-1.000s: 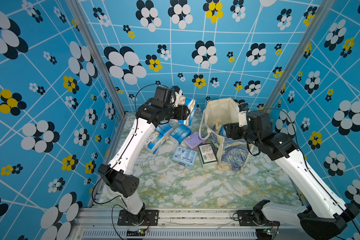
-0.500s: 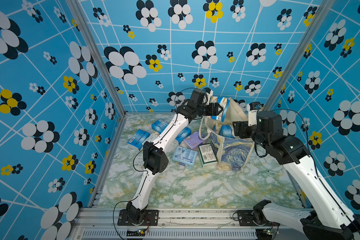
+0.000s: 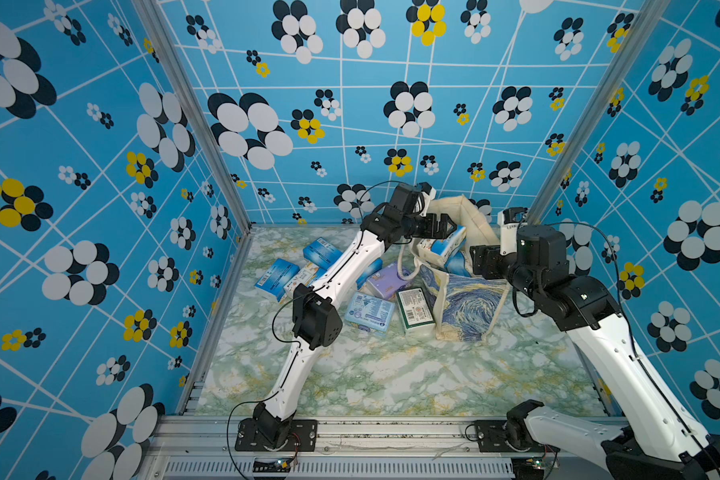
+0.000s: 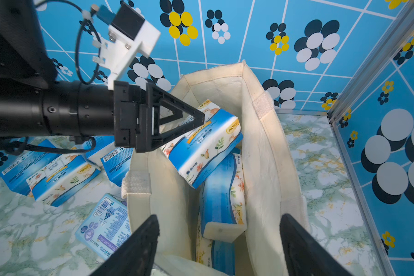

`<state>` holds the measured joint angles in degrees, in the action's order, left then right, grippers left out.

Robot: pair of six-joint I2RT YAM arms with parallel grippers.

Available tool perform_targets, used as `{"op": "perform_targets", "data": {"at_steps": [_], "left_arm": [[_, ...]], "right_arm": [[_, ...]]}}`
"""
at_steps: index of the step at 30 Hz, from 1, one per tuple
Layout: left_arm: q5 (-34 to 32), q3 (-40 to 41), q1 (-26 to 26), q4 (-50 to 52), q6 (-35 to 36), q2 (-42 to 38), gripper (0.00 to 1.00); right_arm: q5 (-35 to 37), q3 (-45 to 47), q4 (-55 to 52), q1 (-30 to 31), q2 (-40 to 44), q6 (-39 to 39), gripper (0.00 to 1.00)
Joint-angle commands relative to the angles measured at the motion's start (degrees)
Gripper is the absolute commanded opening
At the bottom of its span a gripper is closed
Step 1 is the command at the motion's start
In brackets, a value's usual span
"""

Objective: Put tissues into the canvas bag
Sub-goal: Place the pack of facial tissues in the canvas bag, then adjust the canvas bag at the center of the board.

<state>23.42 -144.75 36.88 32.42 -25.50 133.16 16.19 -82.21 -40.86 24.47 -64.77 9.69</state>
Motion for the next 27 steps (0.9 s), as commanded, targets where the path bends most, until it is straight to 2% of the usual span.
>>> {"op": "perform_targets", "data": {"at_steps": [1,5,6,8,9,12,15,19,27], "left_arm": [[-5.35,-0.27,0.29,2.96,6.42,-9.18,0.99],[-15.98,1.42,-0.03,10.01,10.57,-14.69,0.99],[-17.72,2.46,-0.41,11.48,10.85,-15.62,1.00],[-18.78,3.67,-2.03,16.01,9.97,-16.45,0.94],[-16.67,3.53,-3.39,18.20,8.99,-15.88,0.92],[-4.26,3.68,-7.83,23.23,3.33,-12.61,0.83],[2.65,3.60,-8.50,24.46,1.81,-8.76,0.82],[4.29,3.58,-6.93,21.36,1.10,-6.08,0.78],[3.04,3.49,-7.00,16.73,-0.15,-2.53,0.75]], "right_arm": [[-0.45,0.39,1.13,-0.56,-0.11,-0.20,0.82],[0.00,0.55,1.22,-0.74,0.03,-0.20,0.82],[0.22,0.65,1.22,-0.78,-0.04,-0.12,0.82],[0.97,0.48,1.15,-1.07,-0.15,-0.11,0.82],[1.35,0.24,1.05,-1.18,-0.30,-0.11,0.82],[2.36,-0.35,0.70,-1.70,-1.05,-0.03,0.82],[2.76,-1.00,0.78,-2.02,-1.97,0.15,0.82],[3.06,-1.75,0.61,-2.30,-2.88,0.30,0.82],[4.49,-1.81,-0.27,-3.59,-3.76,-0.18,0.81]]}}
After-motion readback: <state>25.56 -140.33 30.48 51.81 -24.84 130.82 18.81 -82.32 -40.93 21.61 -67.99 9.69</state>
